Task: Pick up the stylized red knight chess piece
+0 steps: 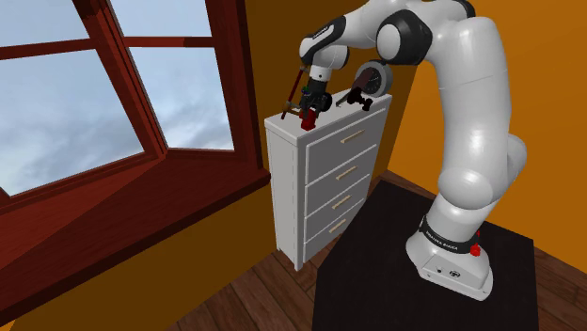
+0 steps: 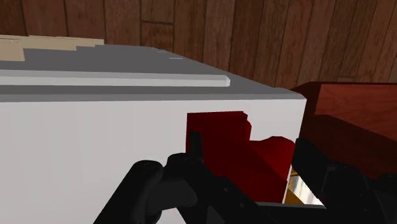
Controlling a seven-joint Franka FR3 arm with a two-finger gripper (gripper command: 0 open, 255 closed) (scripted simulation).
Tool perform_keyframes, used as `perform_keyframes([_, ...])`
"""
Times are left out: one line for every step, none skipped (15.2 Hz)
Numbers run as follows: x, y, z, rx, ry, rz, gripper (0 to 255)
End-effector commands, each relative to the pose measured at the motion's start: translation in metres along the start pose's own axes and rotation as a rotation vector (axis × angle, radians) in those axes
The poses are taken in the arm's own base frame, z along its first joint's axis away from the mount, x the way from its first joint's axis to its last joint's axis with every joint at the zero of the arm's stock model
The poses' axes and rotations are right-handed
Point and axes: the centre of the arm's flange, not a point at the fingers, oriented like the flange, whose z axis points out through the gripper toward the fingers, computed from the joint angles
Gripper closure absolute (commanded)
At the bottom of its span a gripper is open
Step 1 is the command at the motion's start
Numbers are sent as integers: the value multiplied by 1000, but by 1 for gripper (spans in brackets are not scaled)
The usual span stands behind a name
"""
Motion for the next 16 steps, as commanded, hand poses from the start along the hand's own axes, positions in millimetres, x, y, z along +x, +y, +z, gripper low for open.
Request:
perform_keyframes([0, -2, -7, 0, -1, 0, 255])
perform_keyframes([0, -4, -12, 0, -1, 0, 255])
perform_keyframes([0, -5, -17, 0, -1, 0, 255])
perform_keyframes([0, -7, -22, 0, -1, 0, 255])
perform_keyframes([0, -8, -27, 0, -1, 0, 255])
perform_keyframes([0, -9, -33, 0, -1, 0, 255])
perform_keyframes([0, -11, -38, 0, -1, 0, 255])
perform_keyframes([0, -12, -43, 0, -1, 0, 255])
perform_keyframes([0, -14, -48, 0, -1, 0, 255])
perform_keyframes([0, -15, -53, 0, -1, 0, 255])
perform_keyframes([0, -16, -58, 0, -1, 0, 255])
perform_keyframes([0, -18, -63, 0, -1, 0, 255])
perform_keyframes([0, -19, -68, 0, -1, 0, 255])
perform_keyframes([0, -20, -73, 0, -1, 0, 255])
perform_keyframes([-1, -21, -74, 0, -1, 0, 255])
perform_keyframes([0, -21, -74, 0, -1, 0, 255])
